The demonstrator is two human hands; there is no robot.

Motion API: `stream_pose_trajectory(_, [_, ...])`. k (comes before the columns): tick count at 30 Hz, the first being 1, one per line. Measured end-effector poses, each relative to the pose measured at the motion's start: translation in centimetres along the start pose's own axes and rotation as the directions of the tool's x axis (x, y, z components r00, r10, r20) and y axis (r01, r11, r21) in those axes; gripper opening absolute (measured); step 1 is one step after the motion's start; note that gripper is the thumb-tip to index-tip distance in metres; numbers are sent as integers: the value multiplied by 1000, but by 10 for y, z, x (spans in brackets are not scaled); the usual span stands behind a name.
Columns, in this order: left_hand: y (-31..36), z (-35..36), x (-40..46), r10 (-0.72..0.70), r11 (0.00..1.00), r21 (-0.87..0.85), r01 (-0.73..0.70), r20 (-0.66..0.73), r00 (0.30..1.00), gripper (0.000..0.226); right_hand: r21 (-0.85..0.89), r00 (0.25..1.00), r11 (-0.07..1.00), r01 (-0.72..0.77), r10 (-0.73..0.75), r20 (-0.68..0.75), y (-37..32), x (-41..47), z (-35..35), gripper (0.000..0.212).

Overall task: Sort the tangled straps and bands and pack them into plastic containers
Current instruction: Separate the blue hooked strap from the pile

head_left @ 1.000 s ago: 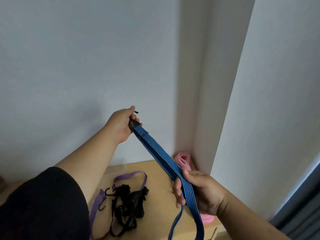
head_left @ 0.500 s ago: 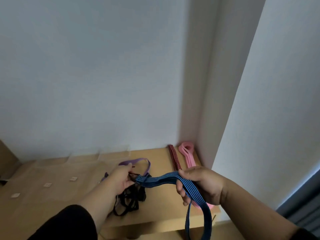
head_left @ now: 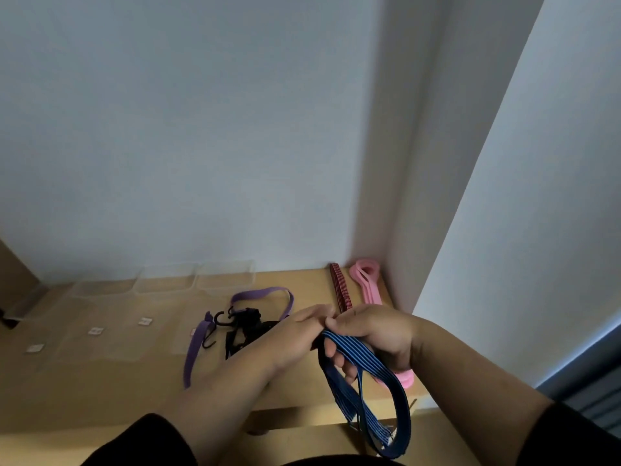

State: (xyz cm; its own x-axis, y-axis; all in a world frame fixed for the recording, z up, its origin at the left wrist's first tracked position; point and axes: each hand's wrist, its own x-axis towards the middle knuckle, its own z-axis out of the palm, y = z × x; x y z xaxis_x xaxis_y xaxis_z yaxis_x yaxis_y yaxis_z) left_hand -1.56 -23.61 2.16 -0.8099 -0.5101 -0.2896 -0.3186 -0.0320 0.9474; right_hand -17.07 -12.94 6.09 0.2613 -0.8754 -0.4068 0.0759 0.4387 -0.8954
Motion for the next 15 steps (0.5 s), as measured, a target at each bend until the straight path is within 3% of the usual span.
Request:
stream_pose_trajectory(3, [0, 2, -1, 64, 993, 104, -62, -24, 998, 36, -28, 999, 1000, 3, -2, 34, 2, -4, -7, 34])
stream_pose_trajectory(6, [-2, -12, 3, 145, 970, 219, -106, -168, 975, 41, -52, 999, 999, -7, 10, 48, 6, -10, -15, 30])
stream_pose_trajectory(9, [0, -34, 4, 133, 976, 206, -71, -305, 943, 58, -29, 999, 999, -30, 31, 39, 9, -20, -27, 26])
stream_pose_trajectory(12, [-2, -52, 3, 107, 983, 179, -44, -357, 928, 35, -25, 999, 999, -39, 40, 34, 10, -32, -40, 22])
stream_pose_trajectory(15, [-1, -65, 2, 144, 975, 212, -66, -376, 915, 33, -22, 999, 999, -36, 35, -9, 11, -41, -50, 22])
